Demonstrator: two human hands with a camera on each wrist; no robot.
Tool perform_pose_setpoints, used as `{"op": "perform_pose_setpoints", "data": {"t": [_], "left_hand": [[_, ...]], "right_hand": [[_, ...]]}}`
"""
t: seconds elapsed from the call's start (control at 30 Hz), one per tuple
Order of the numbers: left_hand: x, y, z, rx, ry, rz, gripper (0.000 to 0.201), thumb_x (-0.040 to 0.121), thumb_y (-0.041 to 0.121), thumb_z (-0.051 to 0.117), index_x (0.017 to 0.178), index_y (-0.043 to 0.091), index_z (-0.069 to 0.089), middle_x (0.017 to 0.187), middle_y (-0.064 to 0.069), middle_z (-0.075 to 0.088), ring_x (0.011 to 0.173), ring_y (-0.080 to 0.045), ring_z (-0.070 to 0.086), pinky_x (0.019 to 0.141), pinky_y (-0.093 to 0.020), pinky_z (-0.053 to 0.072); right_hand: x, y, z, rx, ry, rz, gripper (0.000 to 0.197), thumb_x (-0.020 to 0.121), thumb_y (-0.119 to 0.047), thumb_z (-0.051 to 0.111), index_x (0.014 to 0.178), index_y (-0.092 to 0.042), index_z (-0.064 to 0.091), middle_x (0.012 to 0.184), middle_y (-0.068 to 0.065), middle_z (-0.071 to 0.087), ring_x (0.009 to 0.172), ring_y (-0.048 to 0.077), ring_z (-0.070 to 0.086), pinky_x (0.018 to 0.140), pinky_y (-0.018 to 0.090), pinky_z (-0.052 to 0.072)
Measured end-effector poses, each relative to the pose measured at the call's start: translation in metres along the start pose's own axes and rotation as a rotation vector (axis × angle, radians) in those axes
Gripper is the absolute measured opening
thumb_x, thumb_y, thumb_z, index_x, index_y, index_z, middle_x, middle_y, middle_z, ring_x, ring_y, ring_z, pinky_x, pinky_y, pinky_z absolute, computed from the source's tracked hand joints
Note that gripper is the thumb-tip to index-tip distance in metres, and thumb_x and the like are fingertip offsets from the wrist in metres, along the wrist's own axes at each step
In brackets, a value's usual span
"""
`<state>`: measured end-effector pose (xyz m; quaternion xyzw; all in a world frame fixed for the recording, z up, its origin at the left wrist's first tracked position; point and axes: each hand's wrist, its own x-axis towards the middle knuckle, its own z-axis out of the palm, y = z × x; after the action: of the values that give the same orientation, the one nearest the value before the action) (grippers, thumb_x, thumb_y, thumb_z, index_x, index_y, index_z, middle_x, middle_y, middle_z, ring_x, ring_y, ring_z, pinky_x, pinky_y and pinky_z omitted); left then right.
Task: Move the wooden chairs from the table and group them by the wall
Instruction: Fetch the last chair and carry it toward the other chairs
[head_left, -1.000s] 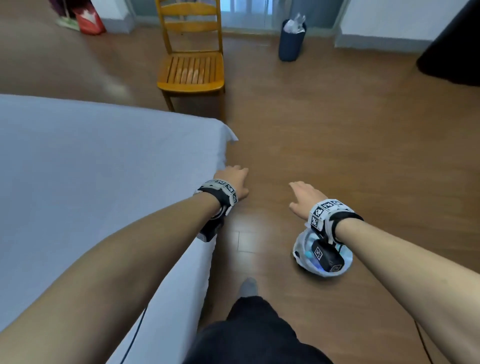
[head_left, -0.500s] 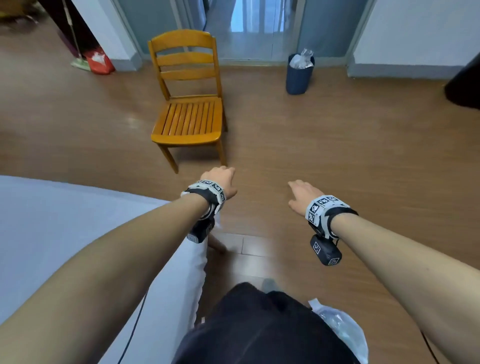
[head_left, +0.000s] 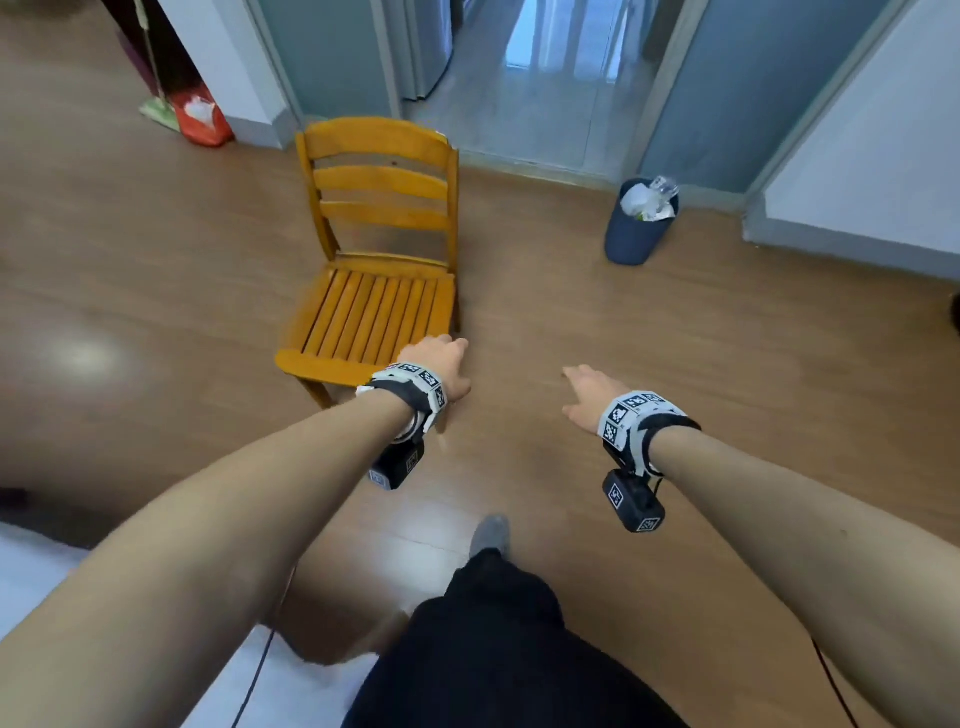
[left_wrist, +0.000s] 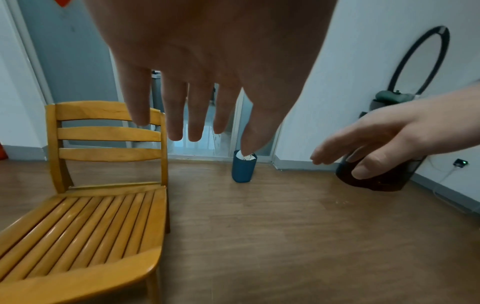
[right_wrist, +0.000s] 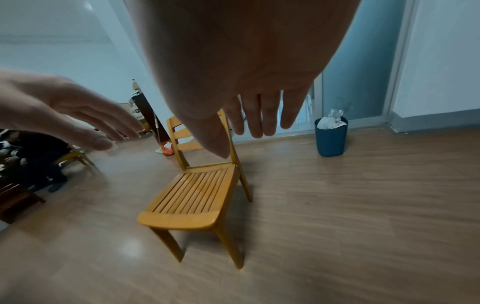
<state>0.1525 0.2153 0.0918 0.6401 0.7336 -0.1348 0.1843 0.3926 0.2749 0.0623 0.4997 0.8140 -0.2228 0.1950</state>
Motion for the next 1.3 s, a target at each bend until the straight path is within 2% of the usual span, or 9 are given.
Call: {"op": "perform_pose_setpoints", "data": {"t": [0.13, 0.4, 0.6, 0.73, 0.87, 1.03, 1.13, 1.2, 1.3], "left_hand": [[0.094, -0.023, -0.066, 0.012, 0.013, -0.033, 0.055, 0.091, 0.036, 0.059, 0.141, 0.016, 0.047, 0.134, -0.009, 0.053, 0.123, -0.032, 0.051, 0.093, -0.043, 0.048], [0.275, -0.041, -0.147, 0.019, -0.030, -0.123, 0.058, 0.091, 0.039, 0.057, 0.144, 0.020, 0.044, 0.142, -0.007, 0.051, 0.129, -0.030, 0.048, 0.101, -0.045, 0.045], [0.381, -0.073, -0.217, -0.046, -0.068, -0.322, 0.063, 0.092, 0.039, 0.055, 0.150, 0.021, 0.037, 0.148, -0.007, 0.047, 0.131, -0.031, 0.048, 0.102, -0.045, 0.044], [0.422, -0.109, -0.255, -0.142, -0.057, -0.474, 0.063, 0.093, 0.039, 0.055, 0.151, 0.023, 0.037, 0.146, -0.007, 0.048, 0.128, -0.031, 0.050, 0.098, -0.046, 0.048], [0.458, -0.146, -0.267, -0.228, -0.068, -0.612, 0.063, 0.093, 0.041, 0.056, 0.151, 0.023, 0.036, 0.145, -0.008, 0.049, 0.126, -0.030, 0.052, 0.095, -0.045, 0.051], [0.516, -0.198, -0.258, -0.329, -0.101, -0.766, 0.062, 0.094, 0.041, 0.055, 0.150, 0.022, 0.037, 0.141, -0.007, 0.052, 0.122, -0.029, 0.055, 0.091, -0.043, 0.052], [0.551, -0.232, -0.253, -0.399, -0.110, -0.847, 0.063, 0.094, 0.043, 0.055, 0.151, 0.020, 0.038, 0.144, -0.005, 0.051, 0.126, -0.028, 0.054, 0.093, -0.043, 0.052], [0.564, -0.246, -0.253, -0.460, -0.110, -0.917, 0.063, 0.094, 0.043, 0.055, 0.151, 0.020, 0.038, 0.145, -0.005, 0.051, 0.127, -0.028, 0.053, 0.094, -0.043, 0.052], [0.576, -0.264, -0.255, -0.525, -0.121, -1.007, 0.060, 0.093, 0.043, 0.054, 0.148, 0.022, 0.041, 0.138, -0.005, 0.054, 0.121, -0.028, 0.056, 0.089, -0.042, 0.053]], "right_hand": [[0.088, 0.011, -0.084, 0.051, 0.038, -0.017, 0.064, 0.101, -0.028, 0.056, 0.157, -0.015, 0.030, 0.158, 0.006, 0.038, 0.138, 0.028, 0.047, 0.107, 0.041, 0.043], [0.269, 0.050, -0.190, 0.074, 0.019, -0.103, 0.061, 0.099, -0.017, 0.057, 0.155, -0.010, 0.034, 0.154, 0.010, 0.042, 0.139, 0.028, 0.045, 0.109, 0.037, 0.039], [0.430, 0.055, -0.289, 0.001, -0.014, -0.274, 0.064, 0.098, -0.022, 0.057, 0.157, -0.015, 0.032, 0.159, 0.008, 0.037, 0.142, 0.027, 0.042, 0.115, 0.040, 0.037], [0.520, 0.023, -0.357, -0.082, -0.033, -0.421, 0.061, 0.099, -0.023, 0.056, 0.155, -0.015, 0.034, 0.156, 0.006, 0.040, 0.138, 0.028, 0.047, 0.113, 0.042, 0.040], [0.594, -0.024, -0.398, -0.178, -0.088, -0.548, 0.059, 0.100, -0.024, 0.054, 0.155, -0.017, 0.034, 0.158, 0.005, 0.037, 0.138, 0.027, 0.047, 0.110, 0.043, 0.042], [0.692, -0.082, -0.424, -0.317, -0.143, -0.712, 0.061, 0.099, -0.022, 0.054, 0.156, -0.019, 0.033, 0.157, 0.002, 0.037, 0.133, 0.026, 0.050, 0.105, 0.044, 0.046], [0.744, -0.117, -0.434, -0.407, -0.183, -0.774, 0.061, 0.099, -0.022, 0.053, 0.156, -0.019, 0.031, 0.157, 0.001, 0.037, 0.133, 0.025, 0.050, 0.103, 0.044, 0.048], [0.772, -0.140, -0.442, -0.476, -0.205, -0.850, 0.061, 0.099, -0.021, 0.053, 0.156, -0.018, 0.031, 0.157, 0.002, 0.037, 0.133, 0.026, 0.050, 0.103, 0.043, 0.047], [0.806, -0.173, -0.453, -0.558, -0.228, -0.951, 0.060, 0.099, -0.020, 0.053, 0.155, -0.017, 0.033, 0.155, 0.003, 0.039, 0.129, 0.025, 0.052, 0.101, 0.043, 0.049]]}}
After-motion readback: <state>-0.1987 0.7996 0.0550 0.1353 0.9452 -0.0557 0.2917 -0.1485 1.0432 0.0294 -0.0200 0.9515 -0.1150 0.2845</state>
